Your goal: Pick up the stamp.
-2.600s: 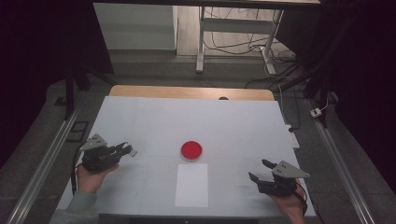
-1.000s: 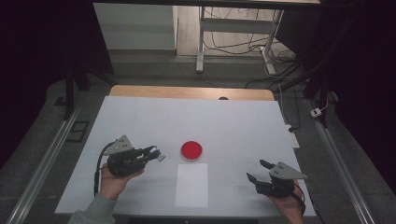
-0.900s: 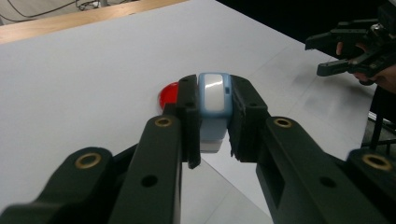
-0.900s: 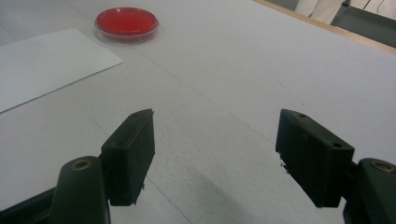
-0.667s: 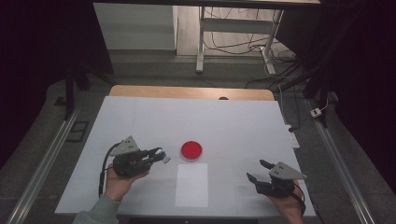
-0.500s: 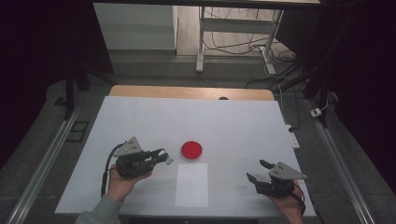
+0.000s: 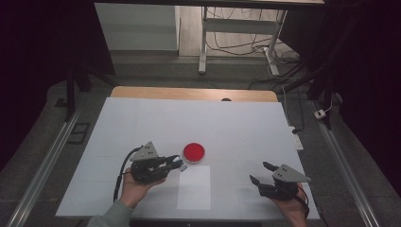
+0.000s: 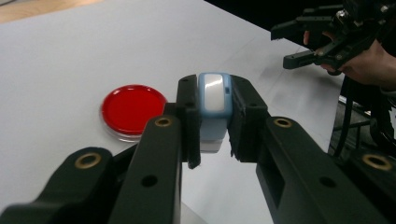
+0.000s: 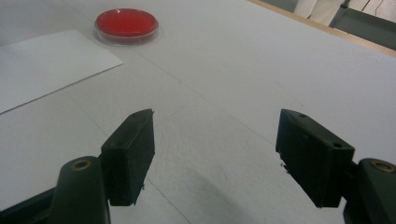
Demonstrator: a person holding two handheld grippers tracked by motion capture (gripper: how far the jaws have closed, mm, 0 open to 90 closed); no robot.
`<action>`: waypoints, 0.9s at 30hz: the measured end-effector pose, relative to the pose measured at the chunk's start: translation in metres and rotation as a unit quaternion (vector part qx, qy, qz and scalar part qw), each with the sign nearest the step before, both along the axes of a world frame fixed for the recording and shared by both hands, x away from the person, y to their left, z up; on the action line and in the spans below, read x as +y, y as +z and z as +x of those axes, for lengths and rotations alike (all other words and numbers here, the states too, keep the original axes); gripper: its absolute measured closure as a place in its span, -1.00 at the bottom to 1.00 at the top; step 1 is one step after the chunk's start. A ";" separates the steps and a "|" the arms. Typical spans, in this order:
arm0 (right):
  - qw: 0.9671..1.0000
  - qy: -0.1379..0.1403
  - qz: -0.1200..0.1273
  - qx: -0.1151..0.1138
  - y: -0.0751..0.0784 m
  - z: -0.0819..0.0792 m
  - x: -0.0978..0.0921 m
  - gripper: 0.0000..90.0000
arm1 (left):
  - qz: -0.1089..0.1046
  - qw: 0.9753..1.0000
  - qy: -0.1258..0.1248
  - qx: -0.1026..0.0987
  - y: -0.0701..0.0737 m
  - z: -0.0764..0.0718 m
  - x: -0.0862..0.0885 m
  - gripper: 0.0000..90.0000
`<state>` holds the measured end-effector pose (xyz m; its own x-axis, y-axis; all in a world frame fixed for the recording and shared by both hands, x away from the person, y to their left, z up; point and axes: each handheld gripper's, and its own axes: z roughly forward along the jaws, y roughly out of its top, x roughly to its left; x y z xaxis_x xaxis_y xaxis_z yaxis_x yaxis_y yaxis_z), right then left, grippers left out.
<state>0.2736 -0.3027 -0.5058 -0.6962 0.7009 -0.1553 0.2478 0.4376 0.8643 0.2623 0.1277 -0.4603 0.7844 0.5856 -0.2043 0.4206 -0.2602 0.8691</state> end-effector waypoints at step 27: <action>1.000 0.001 -0.003 -0.002 0.000 0.000 0.000 -0.38 | 0.008 1.000 -0.025 0.011 -0.009 -0.001 -0.029 0.68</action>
<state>0.2732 -0.3024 -0.5057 -0.6967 0.6988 -0.1620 0.2438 0.4431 0.8627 0.2610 0.0983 -0.4689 0.8080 0.5490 -0.2138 0.4265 -0.2947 0.8551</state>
